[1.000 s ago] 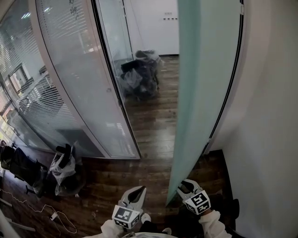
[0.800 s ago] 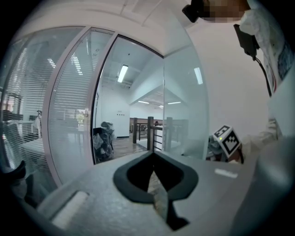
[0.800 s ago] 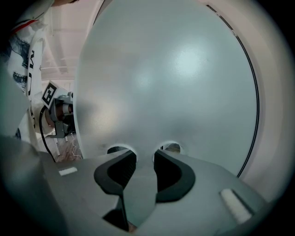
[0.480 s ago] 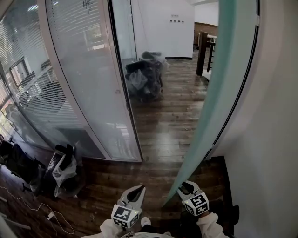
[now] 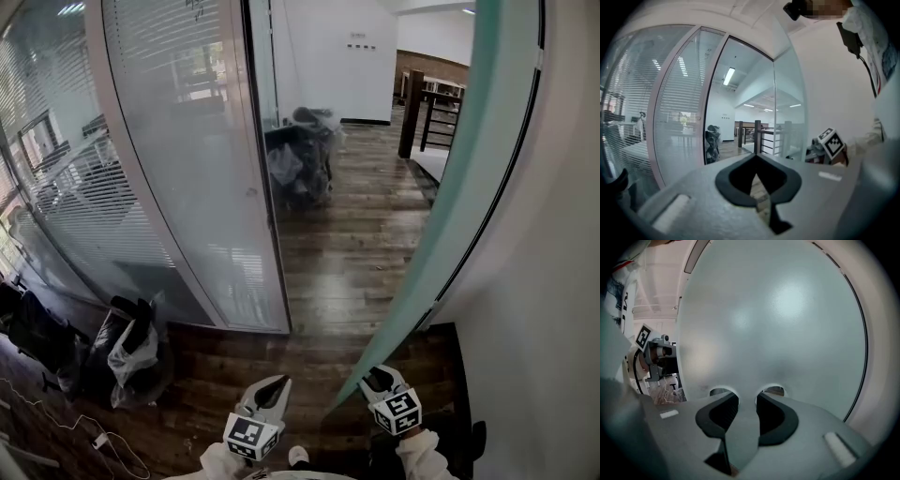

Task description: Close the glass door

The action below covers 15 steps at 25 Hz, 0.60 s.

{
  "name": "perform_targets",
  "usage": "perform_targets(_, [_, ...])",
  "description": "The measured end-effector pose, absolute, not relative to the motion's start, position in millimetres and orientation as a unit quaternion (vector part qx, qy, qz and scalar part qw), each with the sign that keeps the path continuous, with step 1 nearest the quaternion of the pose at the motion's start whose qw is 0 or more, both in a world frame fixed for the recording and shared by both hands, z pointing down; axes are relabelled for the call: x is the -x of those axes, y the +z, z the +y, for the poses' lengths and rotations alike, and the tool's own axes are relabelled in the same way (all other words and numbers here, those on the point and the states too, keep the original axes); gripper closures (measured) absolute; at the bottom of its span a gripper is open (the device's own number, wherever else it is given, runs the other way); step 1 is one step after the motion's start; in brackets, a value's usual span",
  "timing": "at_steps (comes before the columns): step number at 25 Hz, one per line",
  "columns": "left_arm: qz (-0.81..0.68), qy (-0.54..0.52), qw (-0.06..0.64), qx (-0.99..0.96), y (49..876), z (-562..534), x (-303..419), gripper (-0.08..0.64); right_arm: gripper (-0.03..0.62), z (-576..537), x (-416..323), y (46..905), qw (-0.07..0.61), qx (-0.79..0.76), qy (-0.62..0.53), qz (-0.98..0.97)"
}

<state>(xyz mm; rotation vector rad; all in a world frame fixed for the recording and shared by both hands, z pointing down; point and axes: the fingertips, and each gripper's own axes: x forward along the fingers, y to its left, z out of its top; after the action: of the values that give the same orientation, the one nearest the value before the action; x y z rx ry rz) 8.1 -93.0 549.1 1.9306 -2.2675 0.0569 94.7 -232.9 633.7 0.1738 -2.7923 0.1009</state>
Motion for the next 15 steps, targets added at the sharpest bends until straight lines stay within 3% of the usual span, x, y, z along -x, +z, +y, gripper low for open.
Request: perform_targets(15, [-0.779, 0.022, 0.079, -0.621, 556.6, -66.0, 58.1, 0.558, 0.466, -252.3, -26.2, 634.0, 0.185, -0.1, 0.047, -0.976])
